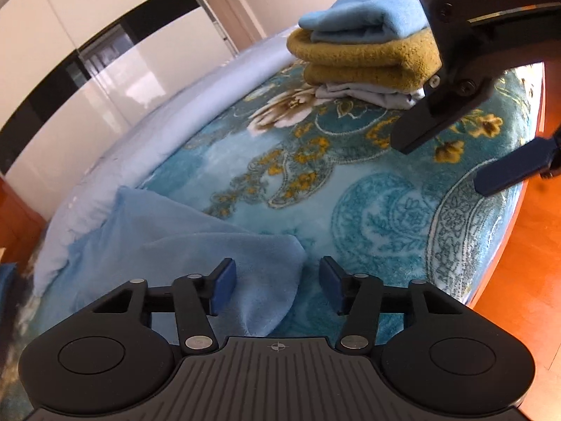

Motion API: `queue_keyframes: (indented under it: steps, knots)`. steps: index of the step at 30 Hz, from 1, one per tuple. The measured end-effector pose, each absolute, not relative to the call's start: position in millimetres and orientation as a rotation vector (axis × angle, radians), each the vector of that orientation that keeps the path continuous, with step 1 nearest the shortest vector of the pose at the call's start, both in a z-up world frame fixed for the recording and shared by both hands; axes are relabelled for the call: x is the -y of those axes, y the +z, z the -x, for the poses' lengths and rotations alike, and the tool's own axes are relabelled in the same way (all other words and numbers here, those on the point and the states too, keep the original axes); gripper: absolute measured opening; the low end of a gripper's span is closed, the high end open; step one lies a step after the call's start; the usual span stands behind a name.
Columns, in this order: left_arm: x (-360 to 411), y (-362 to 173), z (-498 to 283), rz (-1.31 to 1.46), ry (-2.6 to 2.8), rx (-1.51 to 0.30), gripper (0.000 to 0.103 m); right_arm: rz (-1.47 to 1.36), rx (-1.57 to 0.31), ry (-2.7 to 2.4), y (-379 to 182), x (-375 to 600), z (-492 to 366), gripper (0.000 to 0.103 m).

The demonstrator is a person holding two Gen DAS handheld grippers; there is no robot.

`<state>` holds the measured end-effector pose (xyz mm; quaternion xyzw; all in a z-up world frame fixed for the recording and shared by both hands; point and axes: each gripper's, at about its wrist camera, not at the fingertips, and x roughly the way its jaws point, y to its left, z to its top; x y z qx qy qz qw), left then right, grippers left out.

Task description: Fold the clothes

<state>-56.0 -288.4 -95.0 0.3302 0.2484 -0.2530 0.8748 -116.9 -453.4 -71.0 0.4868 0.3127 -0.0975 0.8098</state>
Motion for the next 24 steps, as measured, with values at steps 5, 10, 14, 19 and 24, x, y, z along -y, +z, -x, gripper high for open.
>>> queue_keyframes:
  steps: [5,10,14,19,24]
  knots:
    - [279.9,-91.8,48.5,-0.588,-0.54,-0.553,0.014,-1.043,-0.675,-0.208,-72.0,452.1,117.3,0.063]
    - [250.5,-72.1,28.5,-0.331,-0.556,-0.656,0.007,-1.042,-0.665,-0.21,-70.6,452.6,116.3,0.063]
    - [217.5,-54.8,14.9,-0.096,-0.597,-0.711,0.007,-1.017,-0.635,-0.176,-62.7,452.3,106.9,0.063]
    - [187.3,-33.4,9.6,0.046,-0.656,-0.676,0.007,-0.906,-0.603,-0.04,-36.1,445.7,57.9,0.063]
    - [165.4,-26.5,4.3,0.083,-0.714,-0.64,0.007,-0.719,-0.619,0.157,-6.6,425.9,-35.4,0.065]
